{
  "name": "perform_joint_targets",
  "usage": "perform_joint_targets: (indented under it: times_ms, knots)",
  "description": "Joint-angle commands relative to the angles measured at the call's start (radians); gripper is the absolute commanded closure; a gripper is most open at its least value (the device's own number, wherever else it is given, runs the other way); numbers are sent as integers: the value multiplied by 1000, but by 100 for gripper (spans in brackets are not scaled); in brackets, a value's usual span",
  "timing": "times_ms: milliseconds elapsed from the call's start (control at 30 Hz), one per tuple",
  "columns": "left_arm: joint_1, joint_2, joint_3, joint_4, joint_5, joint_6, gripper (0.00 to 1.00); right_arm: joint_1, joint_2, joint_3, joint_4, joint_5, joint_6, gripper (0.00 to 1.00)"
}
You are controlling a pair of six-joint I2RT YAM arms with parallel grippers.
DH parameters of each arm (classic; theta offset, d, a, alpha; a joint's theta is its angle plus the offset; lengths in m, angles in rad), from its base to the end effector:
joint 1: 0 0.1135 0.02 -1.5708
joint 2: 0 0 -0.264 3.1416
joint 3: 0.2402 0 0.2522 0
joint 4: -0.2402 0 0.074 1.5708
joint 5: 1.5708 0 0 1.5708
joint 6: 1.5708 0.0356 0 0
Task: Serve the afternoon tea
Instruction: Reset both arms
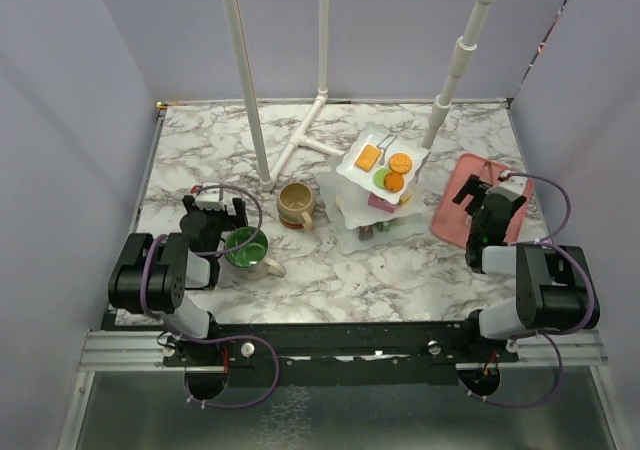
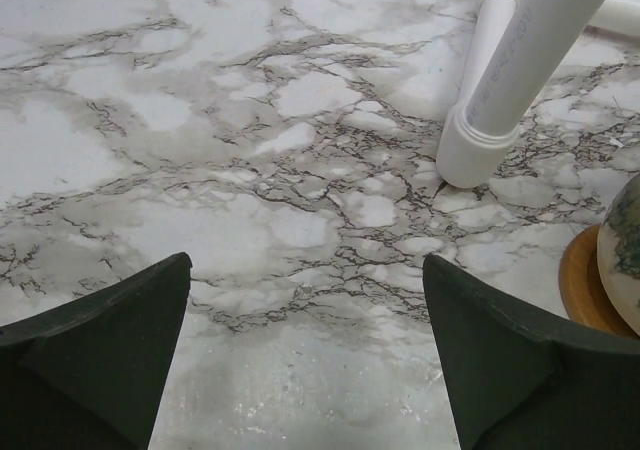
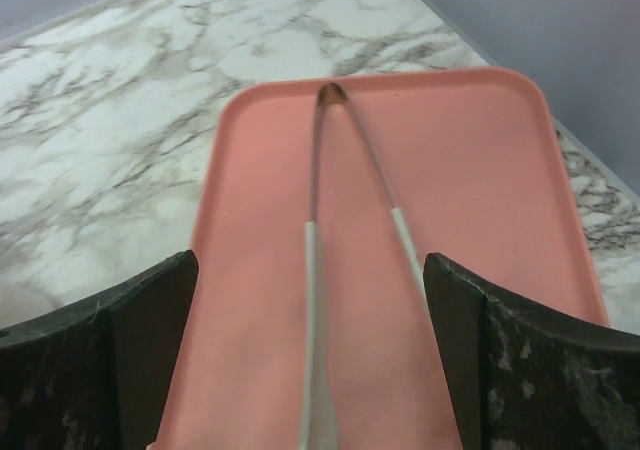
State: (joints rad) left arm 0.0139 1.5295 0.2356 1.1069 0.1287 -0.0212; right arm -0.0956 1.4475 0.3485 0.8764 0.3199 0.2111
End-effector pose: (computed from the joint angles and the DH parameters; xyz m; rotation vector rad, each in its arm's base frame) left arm 0.2412 -0.0012 0.1377 0.0629 1.7566 -0.1184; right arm 0.2552 -0.0357 0.1608 0.4963 1.7161 -0.2037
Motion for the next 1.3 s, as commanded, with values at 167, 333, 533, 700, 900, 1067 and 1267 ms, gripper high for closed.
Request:
perform_joint_targets:
  times_ms: [167, 333, 533, 700, 900, 1067, 1267]
  knots:
    - [-12, 141, -79, 428, -86, -10, 1, 151, 49, -145, 383, -13, -182, 0]
    - [-36, 125, 15, 218, -141, -14, 1, 144, 111, -129, 435, -13, -181, 0]
    - [-49, 124, 15, 217, -151, -11, 1, 100, 103, -117, 398, -63, -149, 0]
    - [-49, 123, 14, 217, -152, -11, 1, 100, 106, -124, 416, -65, -158, 0]
    - [-49, 124, 16, 217, -152, -11, 1, 101, 104, -122, 408, -64, -155, 0]
    - [-49, 128, 19, 216, -152, -11, 1, 100, 103, -120, 404, -63, -156, 0]
    - [-67, 124, 23, 200, -188, -3, 1, 102, 102, -121, 404, -64, -155, 0]
